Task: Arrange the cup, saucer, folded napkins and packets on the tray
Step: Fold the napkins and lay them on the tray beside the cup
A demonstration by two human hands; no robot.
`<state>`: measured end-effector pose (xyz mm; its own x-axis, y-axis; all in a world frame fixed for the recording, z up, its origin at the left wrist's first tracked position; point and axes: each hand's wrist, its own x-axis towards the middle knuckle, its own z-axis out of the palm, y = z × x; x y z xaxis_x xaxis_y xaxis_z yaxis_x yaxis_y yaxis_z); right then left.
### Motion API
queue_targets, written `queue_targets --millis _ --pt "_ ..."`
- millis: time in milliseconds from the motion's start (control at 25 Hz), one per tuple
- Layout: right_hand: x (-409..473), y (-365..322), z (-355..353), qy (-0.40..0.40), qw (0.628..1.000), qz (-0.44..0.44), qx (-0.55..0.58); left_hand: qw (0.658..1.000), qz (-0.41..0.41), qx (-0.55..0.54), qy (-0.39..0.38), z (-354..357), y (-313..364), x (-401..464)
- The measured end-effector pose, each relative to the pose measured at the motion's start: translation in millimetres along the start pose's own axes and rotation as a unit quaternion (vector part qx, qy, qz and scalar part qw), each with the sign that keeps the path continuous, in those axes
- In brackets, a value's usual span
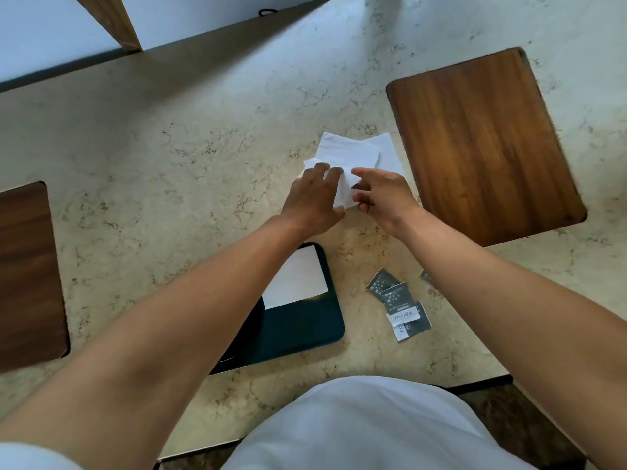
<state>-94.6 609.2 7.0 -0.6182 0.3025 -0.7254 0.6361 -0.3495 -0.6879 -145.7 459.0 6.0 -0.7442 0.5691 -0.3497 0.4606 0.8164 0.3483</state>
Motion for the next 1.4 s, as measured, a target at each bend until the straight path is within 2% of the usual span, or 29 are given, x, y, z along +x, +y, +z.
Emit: queue_targets --millis 240,360,480,560,680,760,880,960,1160,1400 --pt "-11.5 -7.4 3.8 -0.016 0.997 -0.032 -0.071 1.0 0.005 -0.018 0.024 -4.0 0.1 -13.5" --pt "-23.7 -12.9 6.7 -0.032 0.992 -0.066 -0.107 0.994 0.021 -0.067 0.087 -11.5 3.3 -23.8" --pt "-41.7 -20.0 11.3 -0.045 0.971 -0.135 -0.192 0.985 0.04 -0.097 0.135 -22.5 6.4 -36.2" --pt "-54.8 -25.2 14.3 -0.049 0.952 -0.189 -0.234 0.977 0.008 -0.153 0.152 -30.0 9.9 -46.6" --pt "-73.3 -29.4 19.2 -0.056 0.941 -0.243 -0.229 0.952 -0.062 -0.244 0.175 -39.4 16.2 -65.7" --pt "-83.2 -29.1 22.3 -0.053 0.938 -0.265 -0.217 0.919 -0.124 -0.333 0.171 -42.7 17.2 -77.5" --pt "-96.3 -22.1 26.7 -0.04 0.914 -0.308 -0.26 0.798 -0.216 -0.541 0.155 -46.5 13.0 -94.7" --pt "-103.7 -14.1 29.3 -0.052 0.892 -0.331 -0.304 0.738 -0.24 -0.614 0.143 -46.7 9.0 -109.3" --pt "-119.1 5.6 38.0 -0.101 0.836 -0.376 -0.387 0.657 -0.252 -0.7 0.118 -44.2 3.6 -144.6" --pt "-130.3 20.2 46.1 -0.114 0.807 -0.386 -0.431 0.591 -0.255 -0.756 0.117 -43.4 -2.3 -174.8"
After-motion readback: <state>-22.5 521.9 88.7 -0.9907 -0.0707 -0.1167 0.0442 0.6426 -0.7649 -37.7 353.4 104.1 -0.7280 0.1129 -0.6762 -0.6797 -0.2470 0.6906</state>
